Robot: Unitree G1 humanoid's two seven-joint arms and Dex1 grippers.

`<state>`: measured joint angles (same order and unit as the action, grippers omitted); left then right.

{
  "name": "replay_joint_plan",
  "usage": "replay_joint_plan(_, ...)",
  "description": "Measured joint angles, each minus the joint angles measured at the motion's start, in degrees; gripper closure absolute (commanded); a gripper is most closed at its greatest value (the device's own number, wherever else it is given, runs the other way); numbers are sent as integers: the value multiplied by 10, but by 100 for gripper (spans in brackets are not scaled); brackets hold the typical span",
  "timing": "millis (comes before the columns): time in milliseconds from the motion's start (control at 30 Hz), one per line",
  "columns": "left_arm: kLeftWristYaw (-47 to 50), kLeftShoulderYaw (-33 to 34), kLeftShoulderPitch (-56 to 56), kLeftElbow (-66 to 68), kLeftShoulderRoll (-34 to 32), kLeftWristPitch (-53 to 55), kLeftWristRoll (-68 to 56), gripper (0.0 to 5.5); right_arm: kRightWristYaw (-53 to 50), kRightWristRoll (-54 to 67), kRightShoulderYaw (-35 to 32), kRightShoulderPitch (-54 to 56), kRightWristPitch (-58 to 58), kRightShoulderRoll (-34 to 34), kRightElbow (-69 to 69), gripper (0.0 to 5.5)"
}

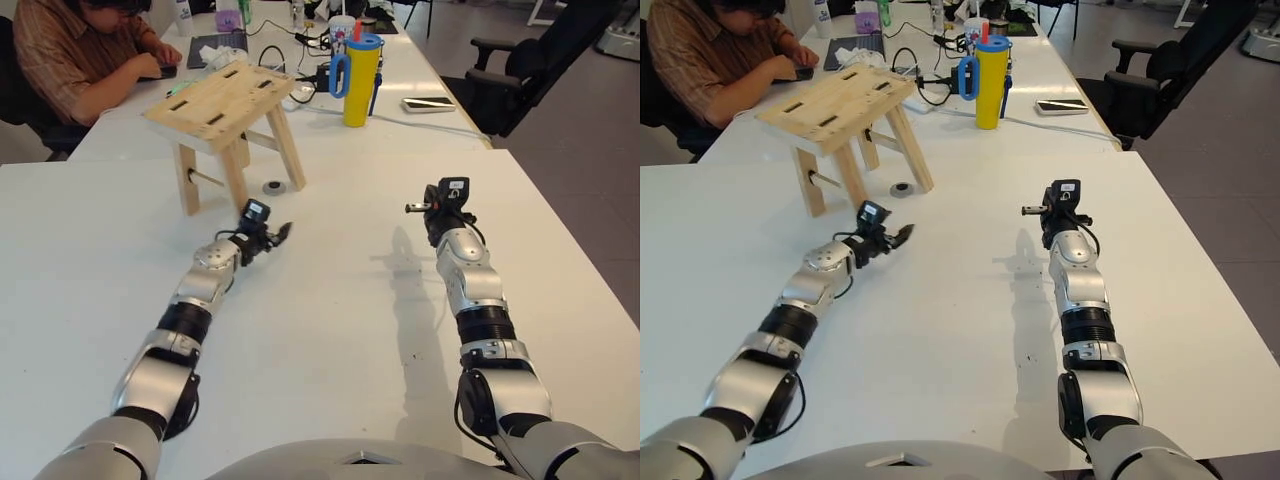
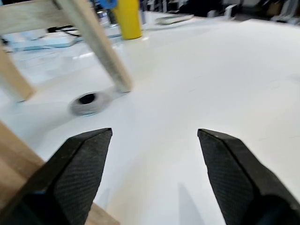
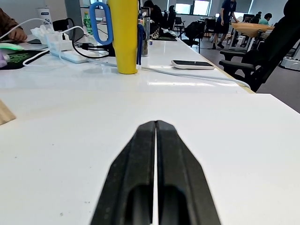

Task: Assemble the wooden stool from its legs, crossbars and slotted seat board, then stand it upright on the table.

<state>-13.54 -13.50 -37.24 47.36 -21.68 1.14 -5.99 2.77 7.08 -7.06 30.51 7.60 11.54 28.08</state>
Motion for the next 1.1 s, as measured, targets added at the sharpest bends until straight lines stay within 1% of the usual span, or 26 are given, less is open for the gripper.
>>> replay_joint_plan(67,77,-4,-39,85,-57,-14,48,210,0,0,5,0,-2,0,1,550)
replay_joint_plan(133,171,-6,-105,191,-150,-38,117,210,0,-5,11,1,-5,-1,2,550)
replay_joint_plan(167,198,-5,-134,224,-184,-47,140,210,1,-12,15,2,-6,-3,3,550)
replay_joint_plan(200,210,3,-157,239,-204,-58,147,210,1,-15,17,4,-7,-4,3,550)
replay_joint_plan(267,213,22,-175,247,-214,-85,149,210,4,-17,21,10,-8,-9,5,550)
replay_joint_plan(367,201,58,-128,251,-159,-124,125,210,15,-20,33,24,-13,-21,6,550)
replay_joint_plan(467,201,94,-53,211,-106,-172,94,210,18,-21,30,23,-16,-20,4,550)
replay_joint_plan(500,202,110,-26,180,-88,-197,79,210,19,-20,27,19,-17,-19,1,550)
replay_joint_plan(600,191,133,22,97,-51,-225,57,210,20,-20,23,9,-18,-19,-4,550)
replay_joint_plan(700,151,148,54,22,-2,-233,14,210,13,-20,17,7,-23,-24,-5,550)
replay_joint_plan(733,135,150,61,3,26,-229,-2,210,11,-20,16,7,-27,-29,-3,550)
replay_joint_plan(867,110,161,54,-44,87,-198,-34,210,1,-23,17,15,-46,-37,21,550)
replay_joint_plan(967,114,162,31,-72,98,-190,-23,210,-2,-25,16,32,-81,-38,33,550)
replay_joint_plan(1100,130,161,21,-67,119,-185,-5,210,3,-20,12,55,-103,-41,63,550)
